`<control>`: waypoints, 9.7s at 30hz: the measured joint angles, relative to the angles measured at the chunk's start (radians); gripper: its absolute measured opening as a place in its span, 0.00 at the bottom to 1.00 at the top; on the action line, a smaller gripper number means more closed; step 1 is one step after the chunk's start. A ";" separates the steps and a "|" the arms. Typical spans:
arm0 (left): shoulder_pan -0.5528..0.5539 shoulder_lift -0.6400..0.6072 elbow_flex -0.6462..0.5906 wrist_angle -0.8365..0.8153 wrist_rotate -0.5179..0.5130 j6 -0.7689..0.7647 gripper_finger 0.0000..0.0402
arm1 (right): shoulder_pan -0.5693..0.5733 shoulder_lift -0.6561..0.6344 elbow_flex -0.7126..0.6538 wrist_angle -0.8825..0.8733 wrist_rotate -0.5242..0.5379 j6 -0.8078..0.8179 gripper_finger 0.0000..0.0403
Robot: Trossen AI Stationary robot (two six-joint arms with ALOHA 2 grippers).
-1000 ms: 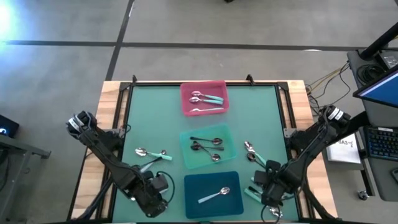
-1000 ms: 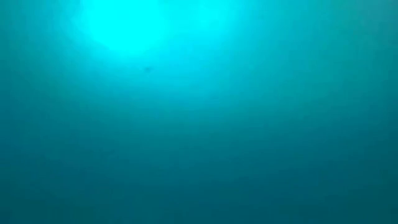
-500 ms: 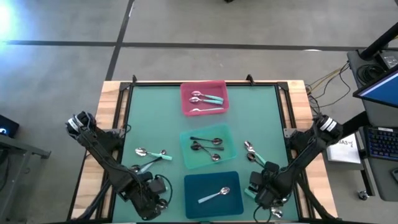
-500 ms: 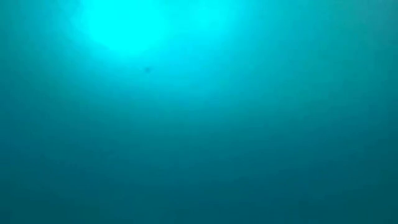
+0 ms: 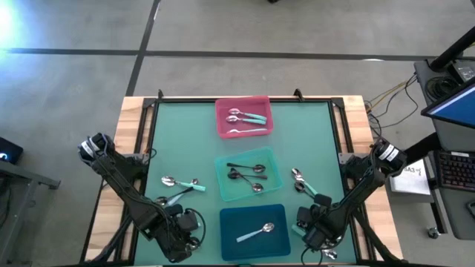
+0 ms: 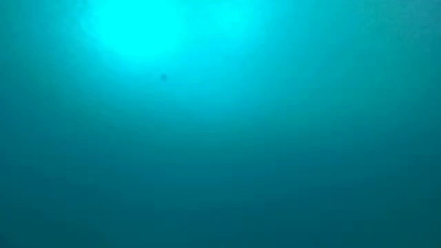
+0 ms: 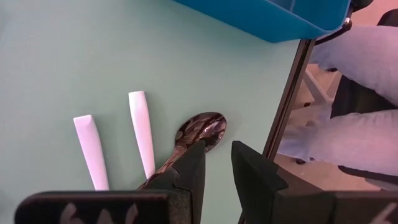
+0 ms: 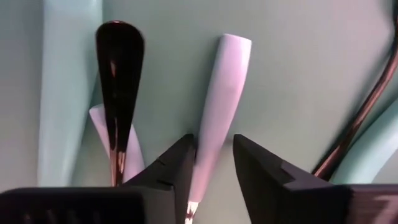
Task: Sort silverware by color (type)
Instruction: Put the blue spoon into the blue bin, then put the black spoon into the green bin
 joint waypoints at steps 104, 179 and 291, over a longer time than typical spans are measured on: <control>-0.120 0.000 -0.291 0.008 -0.052 0.026 0.16 | -0.135 -0.135 0.219 0.556 0.290 -0.729 0.32; -0.102 0.075 -0.285 0.136 0.011 0.630 0.31 | -0.135 -0.135 0.218 0.539 0.313 -0.688 0.33; 0.669 0.090 -0.032 0.344 -0.227 1.169 0.11 | -0.183 -0.166 0.218 0.246 0.312 -0.671 0.33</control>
